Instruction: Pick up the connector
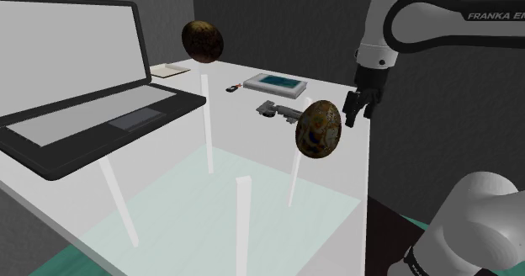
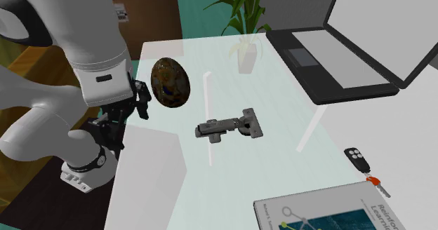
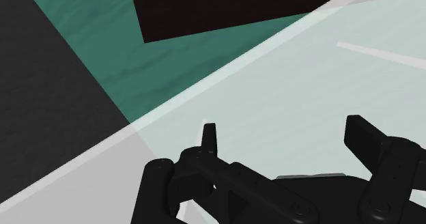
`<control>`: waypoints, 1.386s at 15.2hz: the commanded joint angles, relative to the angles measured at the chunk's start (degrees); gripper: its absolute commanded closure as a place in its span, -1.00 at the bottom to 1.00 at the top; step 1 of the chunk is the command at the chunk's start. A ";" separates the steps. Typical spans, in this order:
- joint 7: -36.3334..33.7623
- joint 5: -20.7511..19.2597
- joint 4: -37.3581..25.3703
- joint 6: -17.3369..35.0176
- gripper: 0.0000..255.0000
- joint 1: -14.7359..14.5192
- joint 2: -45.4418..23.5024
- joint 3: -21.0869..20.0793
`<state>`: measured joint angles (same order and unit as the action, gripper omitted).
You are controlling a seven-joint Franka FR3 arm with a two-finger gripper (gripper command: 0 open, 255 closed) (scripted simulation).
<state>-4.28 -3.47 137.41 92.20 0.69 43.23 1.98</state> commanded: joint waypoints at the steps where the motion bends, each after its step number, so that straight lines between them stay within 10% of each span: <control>1: 0.00 0.00 0.00 0.00 -1.00 0.00 0.00 0.00; 21: -4.71 6.37 -14.83 21.44 -1.00 -3.10 -26.82 -2.79</control>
<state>-9.01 2.87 121.81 112.87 -2.39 16.34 -0.79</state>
